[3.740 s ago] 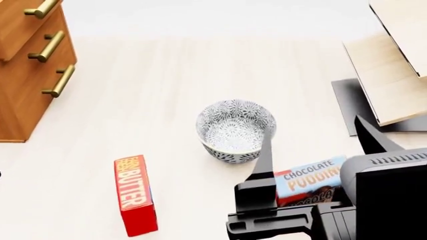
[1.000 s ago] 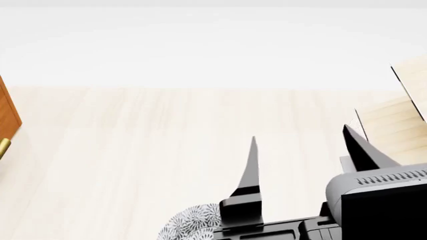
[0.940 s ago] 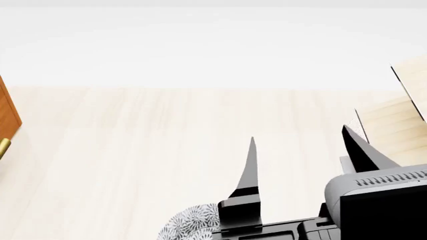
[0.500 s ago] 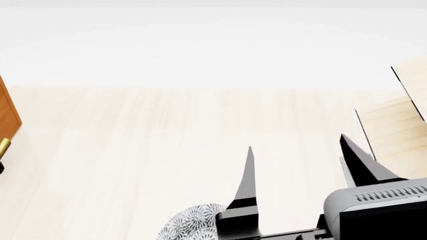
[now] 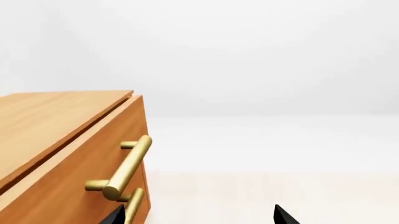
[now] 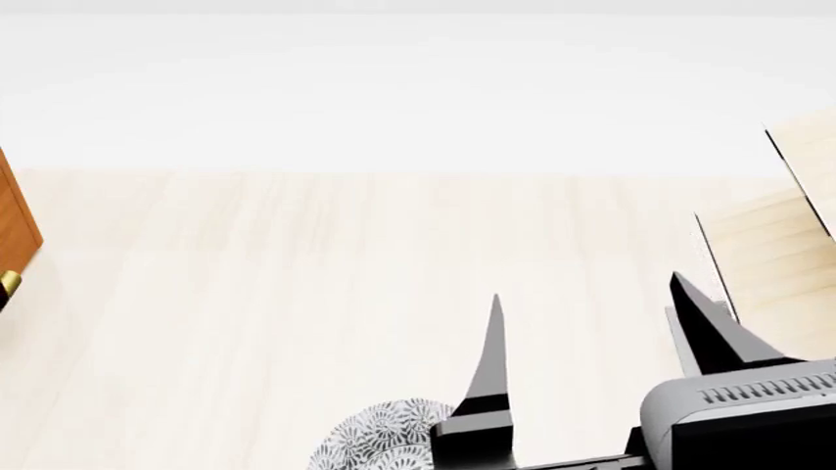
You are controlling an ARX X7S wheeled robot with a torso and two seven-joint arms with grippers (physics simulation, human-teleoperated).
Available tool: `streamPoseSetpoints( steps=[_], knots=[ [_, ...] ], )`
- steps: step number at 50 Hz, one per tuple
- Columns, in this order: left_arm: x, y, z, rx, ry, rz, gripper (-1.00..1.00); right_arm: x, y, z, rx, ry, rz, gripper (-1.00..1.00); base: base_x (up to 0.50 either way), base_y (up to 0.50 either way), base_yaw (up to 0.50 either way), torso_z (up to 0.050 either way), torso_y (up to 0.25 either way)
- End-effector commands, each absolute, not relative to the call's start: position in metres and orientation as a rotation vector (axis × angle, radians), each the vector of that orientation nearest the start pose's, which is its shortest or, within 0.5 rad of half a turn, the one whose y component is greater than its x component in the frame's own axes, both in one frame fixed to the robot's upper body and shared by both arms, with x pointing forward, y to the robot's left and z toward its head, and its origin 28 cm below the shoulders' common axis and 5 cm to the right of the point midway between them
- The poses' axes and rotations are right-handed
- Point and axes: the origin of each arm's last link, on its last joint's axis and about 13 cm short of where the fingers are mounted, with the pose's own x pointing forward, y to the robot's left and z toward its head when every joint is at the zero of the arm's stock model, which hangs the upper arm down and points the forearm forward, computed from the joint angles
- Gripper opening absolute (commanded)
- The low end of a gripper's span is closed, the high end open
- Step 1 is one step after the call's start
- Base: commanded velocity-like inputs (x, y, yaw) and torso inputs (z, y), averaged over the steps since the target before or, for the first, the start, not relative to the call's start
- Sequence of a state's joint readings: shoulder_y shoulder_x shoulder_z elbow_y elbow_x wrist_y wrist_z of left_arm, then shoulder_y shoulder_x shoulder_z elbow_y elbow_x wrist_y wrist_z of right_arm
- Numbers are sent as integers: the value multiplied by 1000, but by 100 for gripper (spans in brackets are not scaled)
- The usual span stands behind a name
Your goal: Close the top drawer of the cabinet and put the bowl on top of it.
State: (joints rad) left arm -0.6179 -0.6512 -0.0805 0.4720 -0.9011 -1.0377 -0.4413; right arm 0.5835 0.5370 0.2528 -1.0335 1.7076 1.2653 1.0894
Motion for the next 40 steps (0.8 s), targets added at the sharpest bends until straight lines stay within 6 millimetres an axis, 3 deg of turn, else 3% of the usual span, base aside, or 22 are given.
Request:
streamPoseSetpoints(
  steps=[1, 15, 40],
  knots=[
    [262, 307, 216, 85, 35, 144, 100, 145, -113, 226, -55, -128, 140, 100, 0, 0, 0, 0, 0],
    [267, 315, 205, 82, 71, 187, 100, 143, -113, 233, -53, -134, 140, 100, 0, 0, 0, 0, 0],
    [288, 328, 200, 20, 133, 315, 100, 144, -114, 228, -56, -123, 142, 100, 0, 0, 0, 0, 0]
  ],
)
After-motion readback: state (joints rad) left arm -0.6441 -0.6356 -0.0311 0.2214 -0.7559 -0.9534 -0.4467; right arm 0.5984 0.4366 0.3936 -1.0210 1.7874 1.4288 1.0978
